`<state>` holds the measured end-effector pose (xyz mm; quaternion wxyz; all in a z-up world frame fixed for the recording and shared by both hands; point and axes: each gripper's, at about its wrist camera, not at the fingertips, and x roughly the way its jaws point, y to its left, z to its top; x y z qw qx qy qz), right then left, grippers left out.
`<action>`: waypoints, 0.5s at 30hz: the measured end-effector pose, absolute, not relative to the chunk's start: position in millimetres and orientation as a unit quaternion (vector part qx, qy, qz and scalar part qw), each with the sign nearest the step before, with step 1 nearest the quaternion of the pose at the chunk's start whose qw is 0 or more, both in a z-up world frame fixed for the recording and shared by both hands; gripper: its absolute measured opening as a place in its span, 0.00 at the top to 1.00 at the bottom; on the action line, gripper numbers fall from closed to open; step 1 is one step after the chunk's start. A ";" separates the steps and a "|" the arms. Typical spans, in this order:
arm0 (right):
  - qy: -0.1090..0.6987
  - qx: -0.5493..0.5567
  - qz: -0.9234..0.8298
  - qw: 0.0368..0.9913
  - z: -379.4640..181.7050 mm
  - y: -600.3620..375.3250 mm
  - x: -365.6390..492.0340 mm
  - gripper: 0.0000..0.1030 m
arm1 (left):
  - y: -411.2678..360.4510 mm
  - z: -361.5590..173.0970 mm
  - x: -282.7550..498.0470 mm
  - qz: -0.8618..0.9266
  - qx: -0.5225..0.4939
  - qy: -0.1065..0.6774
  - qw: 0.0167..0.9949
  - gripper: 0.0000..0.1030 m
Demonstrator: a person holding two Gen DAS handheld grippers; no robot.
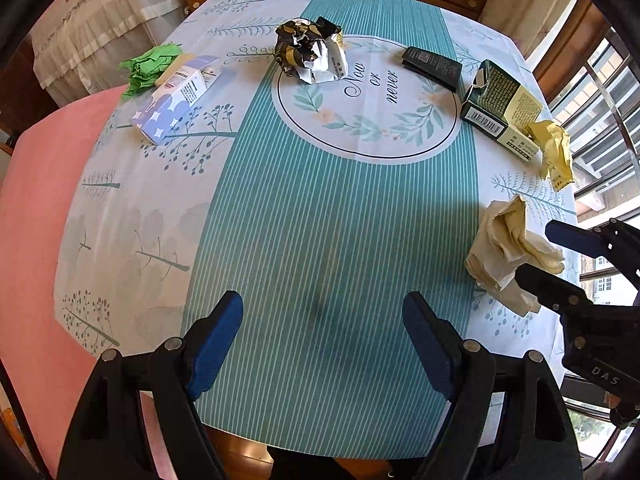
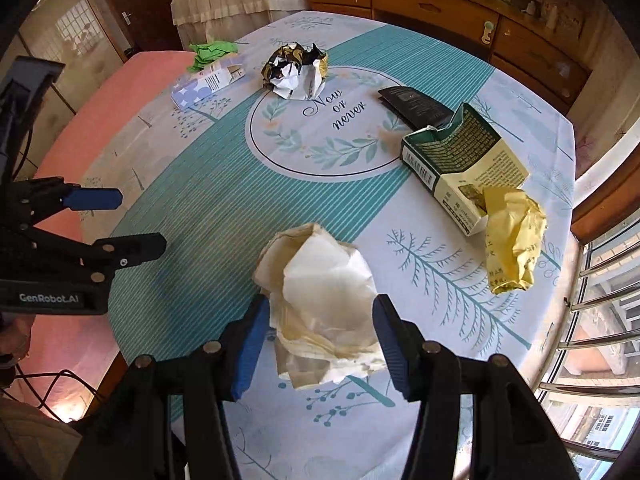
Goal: Collect trash
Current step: 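Close the right tool on the cream paper while the left tool reaches the yellow paper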
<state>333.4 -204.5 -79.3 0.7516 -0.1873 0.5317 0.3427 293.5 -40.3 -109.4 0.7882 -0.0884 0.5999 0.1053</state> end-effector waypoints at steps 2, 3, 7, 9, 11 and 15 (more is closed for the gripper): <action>0.529 -0.190 0.349 0.750 -76.4 -205.4 330.2 0.47 | -41.1 -109.2 293.5 0.107 -0.090 0.600 0.788 0.21; 0.526 -0.194 0.352 0.750 -76.3 -204.3 327.9 0.47 | -41.0 -109.1 293.9 0.107 -0.089 0.601 0.787 0.21; 0.515 -0.219 0.367 0.743 -80.1 -195.6 317.0 0.47 | -41.9 -106.6 295.0 0.109 -0.087 0.600 0.788 0.21; 0.506 -0.238 0.371 0.741 -84.1 -189.7 312.3 0.47 | -41.9 -104.4 295.2 0.110 -0.087 0.598 0.789 0.21; 0.501 -0.251 0.370 0.741 -90.1 -184.9 310.5 0.47 | -41.3 -103.2 295.1 0.111 -0.087 0.598 0.789 0.21; 0.493 -0.283 0.352 0.744 -106.1 -176.8 311.3 0.47 | -40.6 -104.1 293.7 0.112 -0.090 0.601 0.786 0.21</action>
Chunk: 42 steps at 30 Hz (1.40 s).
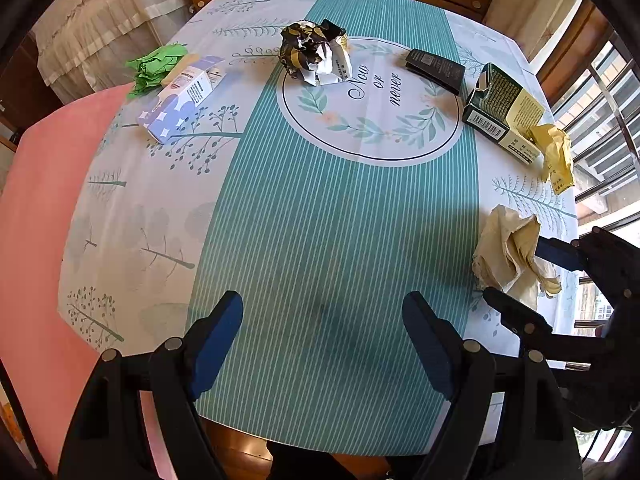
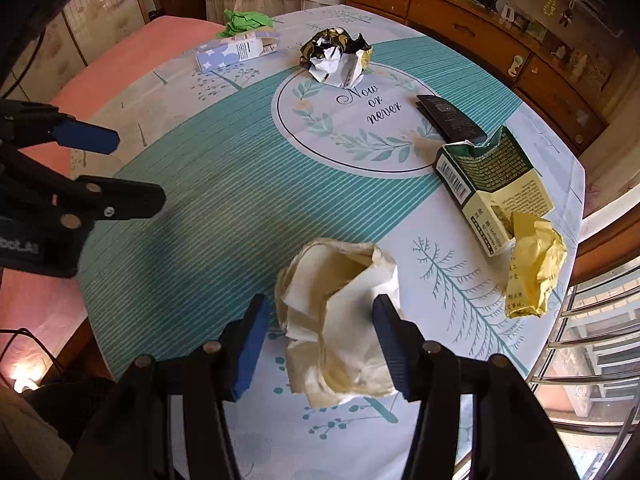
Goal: Collect trash
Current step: 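Close the right tool on the cream paper while the left tool reaches the yellow paper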
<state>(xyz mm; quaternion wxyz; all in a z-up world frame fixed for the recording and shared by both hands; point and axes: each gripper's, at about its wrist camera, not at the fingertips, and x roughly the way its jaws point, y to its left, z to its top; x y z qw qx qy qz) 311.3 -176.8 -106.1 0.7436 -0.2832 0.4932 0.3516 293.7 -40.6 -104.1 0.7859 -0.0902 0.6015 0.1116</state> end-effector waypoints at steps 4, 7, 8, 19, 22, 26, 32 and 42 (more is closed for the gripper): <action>0.474 -0.307 0.351 0.747 -112.1 -173.6 309.1 0.48 | -42.3 -105.1 295.6 0.108 -0.091 0.605 0.783 0.21; 0.465 -0.307 0.361 0.748 -109.3 -173.8 307.5 0.64 | -47.4 -104.7 299.9 0.101 -0.088 0.607 0.783 0.21; 0.460 -0.304 0.362 0.751 -106.5 -174.8 307.3 0.66 | -50.4 -103.8 302.2 0.097 -0.085 0.607 0.784 0.21; 0.525 -0.070 0.339 0.778 -68.8 -252.6 353.8 0.91 | -97.2 -79.5 351.1 0.016 -0.076 0.587 0.806 0.21; 0.545 0.009 0.314 0.777 -71.6 -286.0 366.4 0.91 | -115.4 -73.8 372.5 -0.017 -0.088 0.581 0.809 0.21; 0.561 0.075 0.290 0.771 -82.4 -317.4 367.3 0.91 | -143.3 -67.9 402.0 -0.063 -0.100 0.581 0.805 0.21; 0.557 0.091 0.262 0.783 -78.6 -338.0 362.5 0.91 | -181.9 -73.6 442.5 -0.101 -0.104 0.596 0.790 0.21; 0.550 0.152 0.227 0.789 -73.9 -377.6 373.4 0.91 | -207.8 -115.1 487.5 -0.070 -0.152 0.646 0.745 0.33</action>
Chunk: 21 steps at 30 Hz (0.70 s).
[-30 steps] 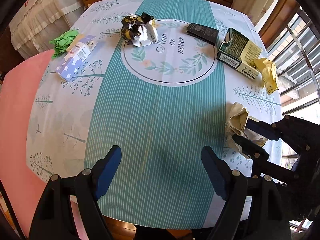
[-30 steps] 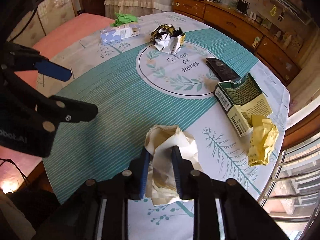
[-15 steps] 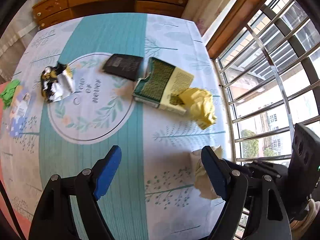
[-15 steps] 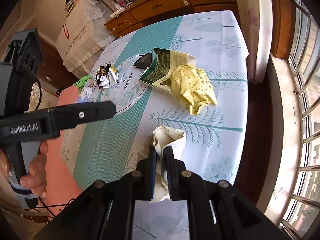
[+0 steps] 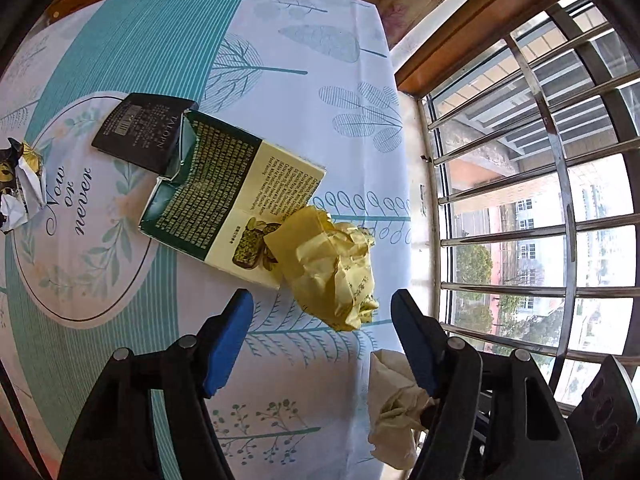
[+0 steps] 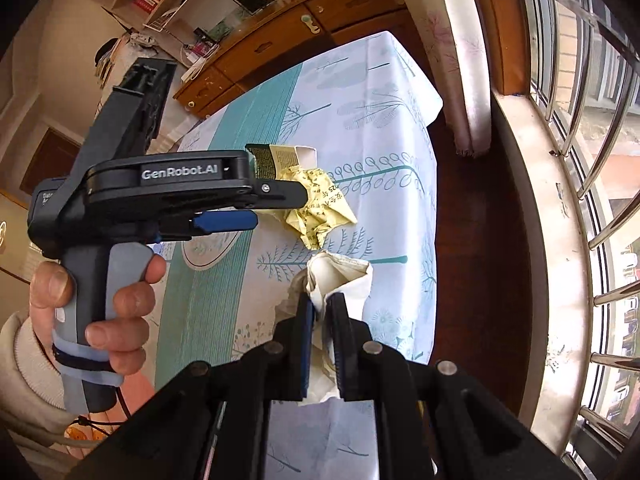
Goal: Collect trash
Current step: 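Close the right tool on the cream paper while the left tool reaches the yellow paper, then close the left tool on the crumpled yellow paper and lift it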
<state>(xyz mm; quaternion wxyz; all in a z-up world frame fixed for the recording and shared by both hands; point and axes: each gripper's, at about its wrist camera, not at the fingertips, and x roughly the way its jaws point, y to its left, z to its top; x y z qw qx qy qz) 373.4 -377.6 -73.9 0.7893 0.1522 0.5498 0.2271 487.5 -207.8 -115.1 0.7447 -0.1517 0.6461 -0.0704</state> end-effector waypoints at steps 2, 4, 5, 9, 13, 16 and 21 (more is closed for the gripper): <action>0.549 0.148 0.229 0.790 -74.0 -377.9 371.8 0.91 | -213.2 -121.7 494.0 -0.051 -0.147 0.655 0.740 0.33; 0.551 0.149 0.231 0.788 -76.0 -377.3 372.2 0.91 | -219.2 -125.1 500.0 -0.032 -0.142 0.664 0.734 0.33; 0.552 0.150 0.232 0.787 -77.3 -376.3 372.5 0.91 | -222.6 -127.7 503.7 -0.022 -0.136 0.669 0.730 0.33; 0.555 0.152 0.238 0.782 -80.0 -373.8 372.3 0.91 | -236.1 -132.8 509.6 0.008 -0.100 0.677 0.729 0.54; 0.556 0.147 0.251 0.779 -79.9 -367.1 370.6 0.91 | -233.7 -127.2 501.3 -0.009 -0.100 0.668 0.738 0.68; 0.556 0.142 0.262 0.776 -78.1 -358.6 367.9 0.91 | -219.5 -118.3 485.8 -0.030 -0.114 0.658 0.744 0.69; 0.554 0.128 0.284 0.772 -72.6 -337.0 364.6 0.91 | -182.1 -98.7 449.8 -0.045 -0.124 0.636 0.760 0.69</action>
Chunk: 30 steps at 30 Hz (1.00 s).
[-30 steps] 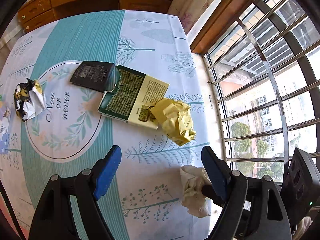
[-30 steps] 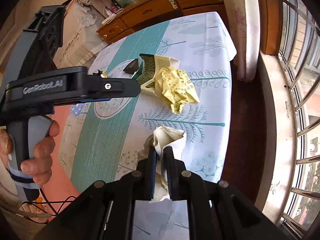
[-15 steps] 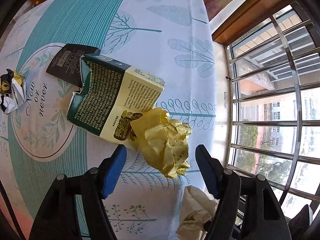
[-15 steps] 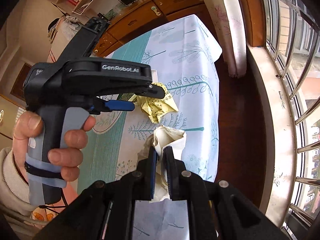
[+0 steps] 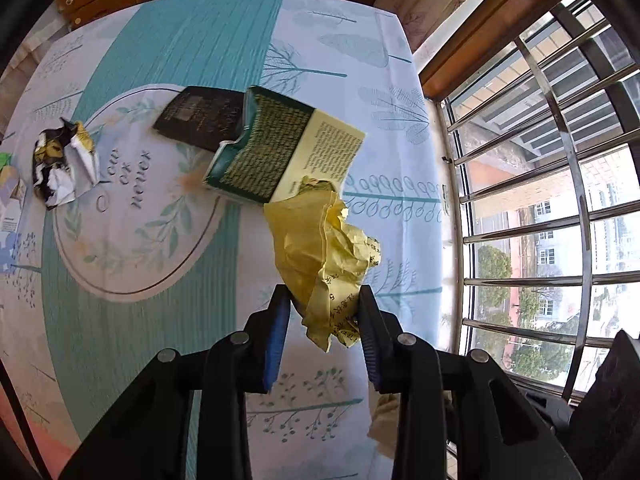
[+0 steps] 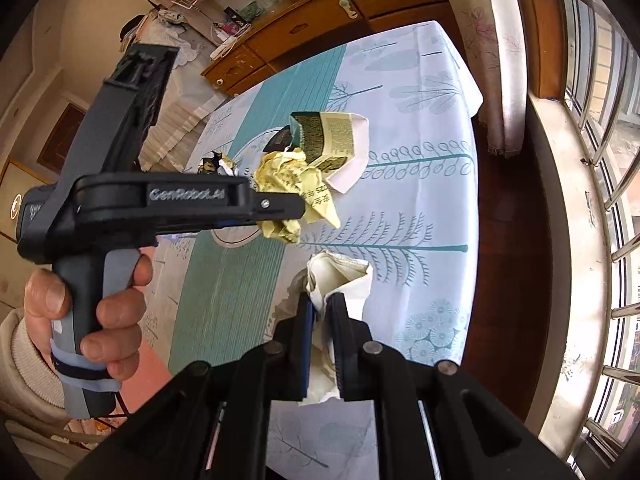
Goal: Collect trash
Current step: 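Close the left tool on the crumpled yellow paper and lift it, then carry the yellow and cream papers over the bin with both tools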
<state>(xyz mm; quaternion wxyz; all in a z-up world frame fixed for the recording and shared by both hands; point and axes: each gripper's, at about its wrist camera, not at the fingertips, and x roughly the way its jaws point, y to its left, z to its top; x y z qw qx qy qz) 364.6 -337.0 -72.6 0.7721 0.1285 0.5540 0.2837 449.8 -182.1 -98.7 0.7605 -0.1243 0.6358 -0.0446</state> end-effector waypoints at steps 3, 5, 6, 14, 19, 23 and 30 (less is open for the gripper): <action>0.553 0.114 0.299 0.769 -67.9 -319.4 356.9 0.91 | -152.4 -88.4 421.3 -0.037 -0.140 0.626 0.767 0.69; 0.553 0.103 0.308 0.767 -64.3 -306.4 349.2 0.91 | -128.0 -79.8 399.2 -0.027 -0.148 0.616 0.773 0.69; 0.553 0.098 0.312 0.766 -62.7 -300.0 345.3 0.91 | -114.1 -75.6 387.1 -0.023 -0.151 0.612 0.776 0.69; 0.543 0.051 0.337 0.767 -42.7 -242.6 291.7 0.91 | -30.6 -59.8 289.3 -0.002 -0.157 0.587 0.795 0.69; 0.542 0.031 0.331 0.772 -36.2 -206.6 244.2 0.91 | 11.7 -54.2 223.4 0.000 -0.162 0.563 0.810 0.69; 0.542 0.011 0.319 0.777 -35.0 -176.8 195.1 0.91 | 40.9 -54.5 167.7 -0.009 -0.153 0.547 0.823 0.69; 0.551 0.006 0.275 0.788 -49.2 -134.0 106.1 0.91 | 75.5 -75.3 73.9 -0.035 -0.126 0.535 0.835 0.69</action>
